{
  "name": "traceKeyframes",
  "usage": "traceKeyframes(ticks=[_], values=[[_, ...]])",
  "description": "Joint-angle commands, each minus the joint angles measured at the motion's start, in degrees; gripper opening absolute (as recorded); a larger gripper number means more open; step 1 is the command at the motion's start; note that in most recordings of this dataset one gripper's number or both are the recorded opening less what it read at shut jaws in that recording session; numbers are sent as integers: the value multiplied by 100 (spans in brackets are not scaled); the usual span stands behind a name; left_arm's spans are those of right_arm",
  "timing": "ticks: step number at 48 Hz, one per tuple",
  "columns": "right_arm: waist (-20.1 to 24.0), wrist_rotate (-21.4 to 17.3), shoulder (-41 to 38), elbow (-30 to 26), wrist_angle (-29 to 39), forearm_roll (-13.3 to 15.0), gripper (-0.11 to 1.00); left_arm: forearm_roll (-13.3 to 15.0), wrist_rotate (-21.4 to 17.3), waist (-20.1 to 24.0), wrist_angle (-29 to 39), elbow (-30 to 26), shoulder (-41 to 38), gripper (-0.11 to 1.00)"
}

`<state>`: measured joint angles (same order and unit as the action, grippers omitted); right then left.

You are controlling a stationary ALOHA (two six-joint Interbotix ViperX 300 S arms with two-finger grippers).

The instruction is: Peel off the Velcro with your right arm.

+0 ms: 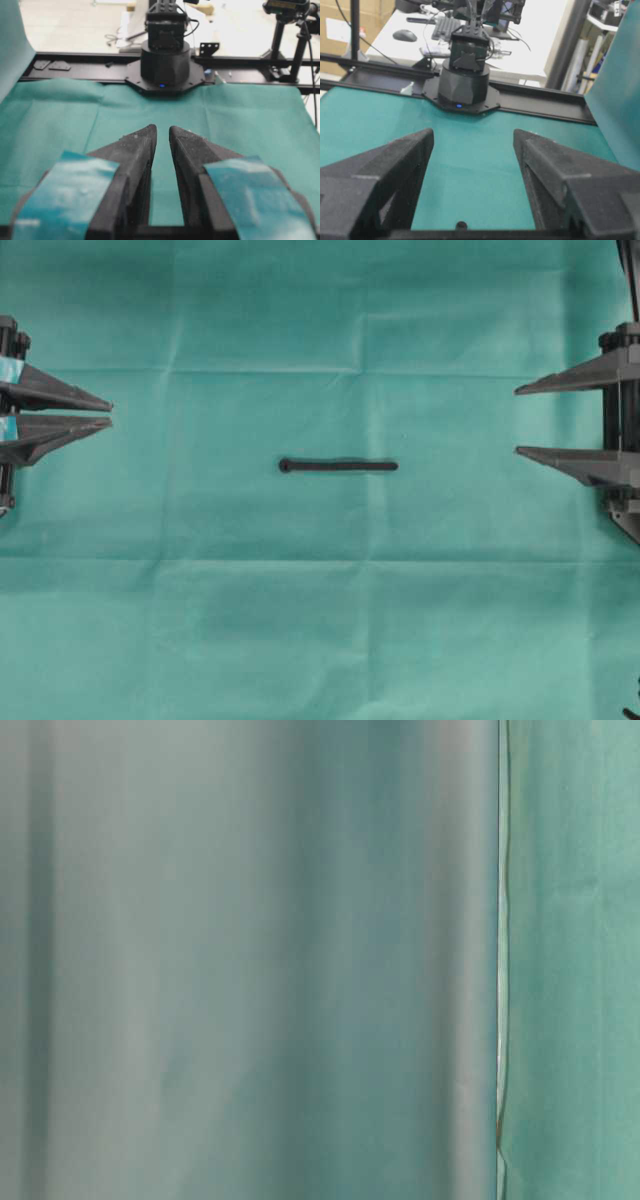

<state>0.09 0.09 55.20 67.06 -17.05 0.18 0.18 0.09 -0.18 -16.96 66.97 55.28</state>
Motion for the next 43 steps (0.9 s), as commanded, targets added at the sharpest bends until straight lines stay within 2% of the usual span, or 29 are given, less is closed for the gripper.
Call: traceKeyframes(ticks=[1,3,6,9,15,22,28,31,33,39,43], values=[[18,-35,-18,26,-26,0,24,88,0,-26,-114,114,79,24],[18,-35,0,97,-44,0,22,88,0,-35,-132,176,123,22],[18,-26,26,193,-79,-9,9,88,0,-35,-158,246,176,9],[18,-26,44,264,-123,0,0,88,0,-44,-185,290,220,1],[18,-9,44,369,-193,26,-10,88,0,-35,-229,325,193,0],[0,-9,44,448,-272,26,-8,88,0,-35,-255,352,105,0],[-9,0,44,527,-387,26,4,97,9,-35,-299,343,0,1],[-9,9,44,554,-404,35,15,97,0,-18,-334,325,-44,1],[-9,9,44,563,-413,44,24,97,0,-9,-360,343,-53,6],[-18,9,44,580,-439,70,61,97,0,62,-466,343,-70,34],[-26,9,35,598,-466,79,64,97,-9,88,-483,325,-79,59]])
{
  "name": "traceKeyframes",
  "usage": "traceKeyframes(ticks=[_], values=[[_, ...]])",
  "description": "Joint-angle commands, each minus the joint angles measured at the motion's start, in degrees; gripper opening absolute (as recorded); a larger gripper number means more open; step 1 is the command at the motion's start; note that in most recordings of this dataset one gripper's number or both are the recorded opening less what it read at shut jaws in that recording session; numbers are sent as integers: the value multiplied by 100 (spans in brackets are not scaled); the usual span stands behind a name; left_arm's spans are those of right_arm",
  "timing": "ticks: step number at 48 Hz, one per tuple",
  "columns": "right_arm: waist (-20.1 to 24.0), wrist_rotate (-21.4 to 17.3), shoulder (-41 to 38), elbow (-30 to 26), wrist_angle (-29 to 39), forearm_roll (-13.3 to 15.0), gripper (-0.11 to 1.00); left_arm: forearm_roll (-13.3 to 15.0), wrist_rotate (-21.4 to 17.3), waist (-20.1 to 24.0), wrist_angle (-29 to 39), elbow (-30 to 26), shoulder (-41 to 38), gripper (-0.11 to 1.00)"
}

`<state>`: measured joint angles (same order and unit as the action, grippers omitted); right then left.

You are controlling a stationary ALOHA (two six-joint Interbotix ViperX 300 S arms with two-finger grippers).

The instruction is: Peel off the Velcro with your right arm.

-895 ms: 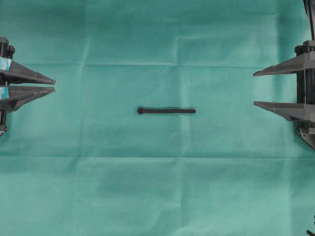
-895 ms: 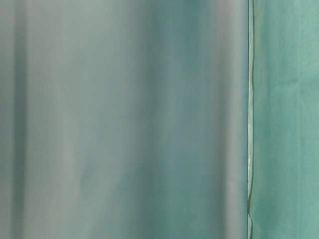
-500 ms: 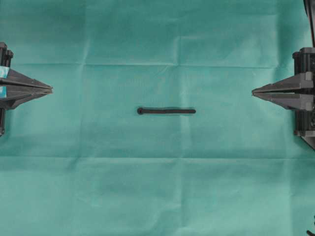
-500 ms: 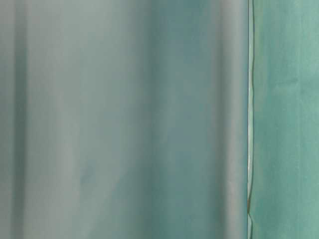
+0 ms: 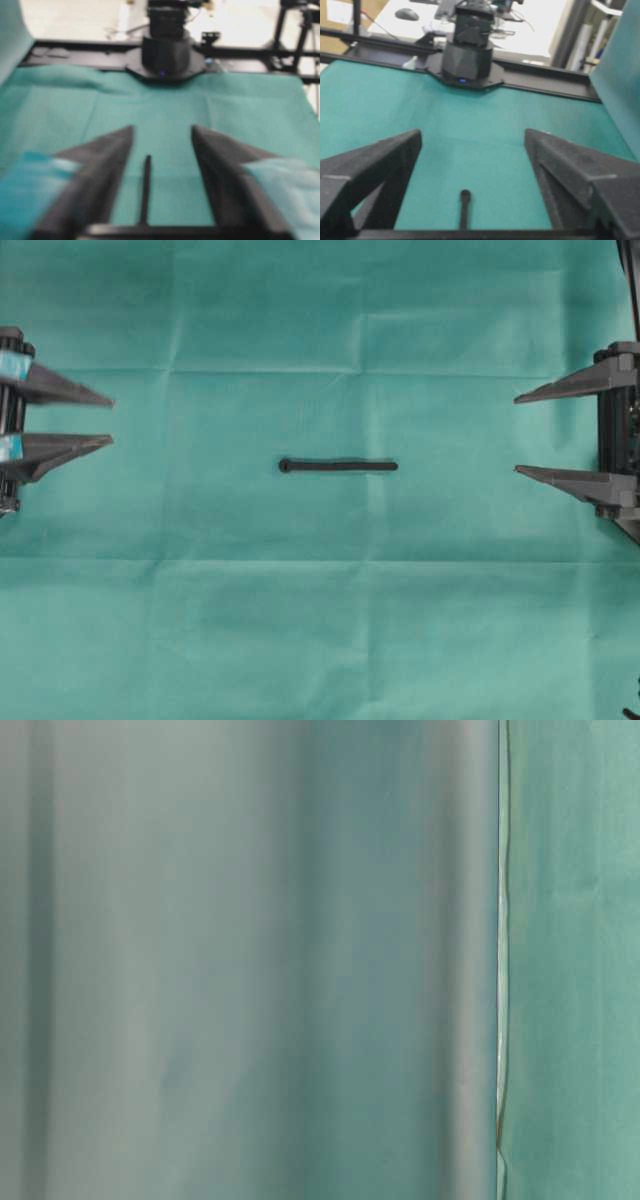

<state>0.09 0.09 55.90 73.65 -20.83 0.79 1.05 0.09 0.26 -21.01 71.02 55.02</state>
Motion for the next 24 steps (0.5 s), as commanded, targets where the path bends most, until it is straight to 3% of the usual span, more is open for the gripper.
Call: traceKeyframes(ticks=[1,4,11,24], values=[[-26,9,-35,-53,-105,18,64,9,-9,53,-79,-79,-53,65],[-35,9,-44,-62,-123,9,64,9,-9,79,-79,-88,-62,77],[-35,9,-79,-62,-202,18,64,9,0,123,-79,-158,-237,76],[-44,18,-281,-70,-360,18,64,9,-44,229,-422,-615,-1248,76]])
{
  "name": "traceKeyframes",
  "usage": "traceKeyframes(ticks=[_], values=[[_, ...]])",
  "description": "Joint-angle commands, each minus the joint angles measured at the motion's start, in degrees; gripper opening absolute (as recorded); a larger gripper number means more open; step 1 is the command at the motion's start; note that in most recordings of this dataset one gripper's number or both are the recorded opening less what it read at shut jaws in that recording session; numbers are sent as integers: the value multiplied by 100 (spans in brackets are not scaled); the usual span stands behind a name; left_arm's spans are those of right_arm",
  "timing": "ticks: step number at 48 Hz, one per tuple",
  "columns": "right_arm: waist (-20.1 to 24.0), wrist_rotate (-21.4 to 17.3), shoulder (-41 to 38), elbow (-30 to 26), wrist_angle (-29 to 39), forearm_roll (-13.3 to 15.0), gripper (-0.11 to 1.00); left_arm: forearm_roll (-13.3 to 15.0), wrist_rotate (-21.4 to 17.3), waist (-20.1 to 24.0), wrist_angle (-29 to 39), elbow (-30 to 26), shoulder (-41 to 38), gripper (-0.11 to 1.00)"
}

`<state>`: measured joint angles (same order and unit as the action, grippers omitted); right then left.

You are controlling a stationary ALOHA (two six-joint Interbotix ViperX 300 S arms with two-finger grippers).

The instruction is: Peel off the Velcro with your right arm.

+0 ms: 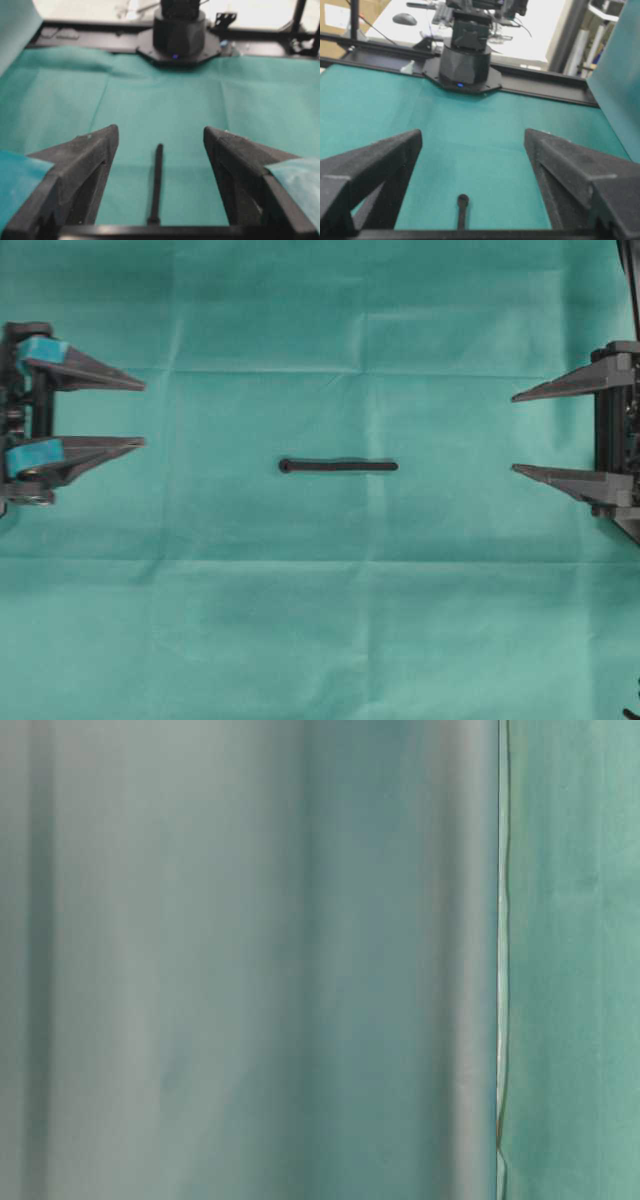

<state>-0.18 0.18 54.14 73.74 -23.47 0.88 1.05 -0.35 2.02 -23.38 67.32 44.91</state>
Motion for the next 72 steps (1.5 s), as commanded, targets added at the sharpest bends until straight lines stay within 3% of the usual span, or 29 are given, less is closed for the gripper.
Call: traceKeyframes(ticks=[1,12,30,52,59,72], values=[[-18,9,-114,-79,-105,9,64,9,0,62,-237,-272,-316,76],[-18,9,-132,-70,-114,9,64,9,-9,88,-773,-738,-1318,76],[-18,9,-123,-62,-114,9,64,9,-9,105,-817,-1802,-2848,76],[-18,9,-97,-35,-123,53,64,9,0,105,-712,-2566,-3700,75],[-18,-9,-97,-35,-114,105,64,9,26,105,-185,-2742,-3744,75],[-18,-9,-97,-35,-114,105,64,9,26,105,1740,-3349,-3911,75]])
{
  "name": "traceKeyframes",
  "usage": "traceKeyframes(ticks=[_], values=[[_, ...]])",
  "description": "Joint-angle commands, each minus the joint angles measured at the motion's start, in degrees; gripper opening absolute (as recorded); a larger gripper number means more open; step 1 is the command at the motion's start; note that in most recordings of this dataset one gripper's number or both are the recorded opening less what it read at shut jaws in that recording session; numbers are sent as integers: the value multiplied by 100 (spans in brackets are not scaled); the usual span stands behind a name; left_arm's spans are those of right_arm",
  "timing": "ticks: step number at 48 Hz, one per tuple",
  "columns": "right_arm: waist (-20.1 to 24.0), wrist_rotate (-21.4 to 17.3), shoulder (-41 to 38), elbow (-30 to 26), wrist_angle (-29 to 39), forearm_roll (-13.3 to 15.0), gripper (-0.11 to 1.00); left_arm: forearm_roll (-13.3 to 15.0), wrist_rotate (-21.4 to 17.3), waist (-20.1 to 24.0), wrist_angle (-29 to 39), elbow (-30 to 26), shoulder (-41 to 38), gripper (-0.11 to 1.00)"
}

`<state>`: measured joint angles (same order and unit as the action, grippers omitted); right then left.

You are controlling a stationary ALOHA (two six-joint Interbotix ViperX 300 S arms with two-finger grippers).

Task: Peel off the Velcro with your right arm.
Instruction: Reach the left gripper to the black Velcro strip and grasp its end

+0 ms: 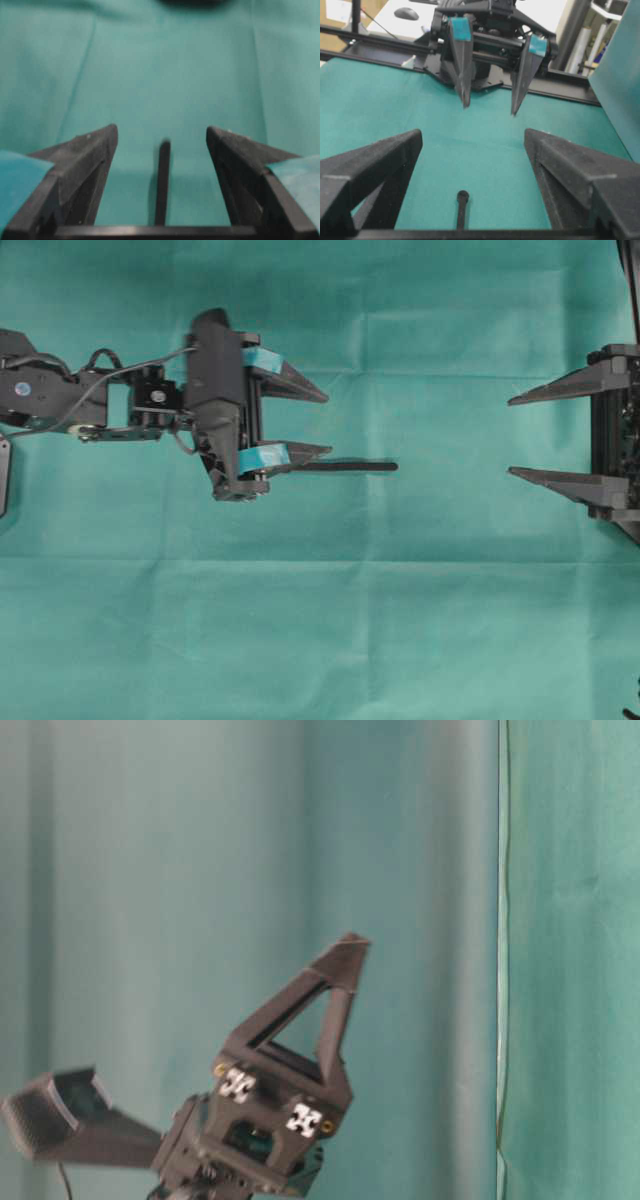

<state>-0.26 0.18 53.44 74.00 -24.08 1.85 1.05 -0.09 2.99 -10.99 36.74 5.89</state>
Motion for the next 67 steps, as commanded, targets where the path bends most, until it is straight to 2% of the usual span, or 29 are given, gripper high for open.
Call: traceKeyframes(ticks=[1,10,15,67], values=[[-9,-9,-26,-53,-62,9,64,9,0,9,642,-334,-26,75],[-9,-9,-26,-35,-62,9,64,9,-18,9,1819,-791,-281,75],[-9,-9,-18,-18,-53,9,64,9,-18,0,2004,-914,-457,75],[-9,-26,-18,123,-220,9,64,0,-35,70,1687,-1301,-2153,75]])
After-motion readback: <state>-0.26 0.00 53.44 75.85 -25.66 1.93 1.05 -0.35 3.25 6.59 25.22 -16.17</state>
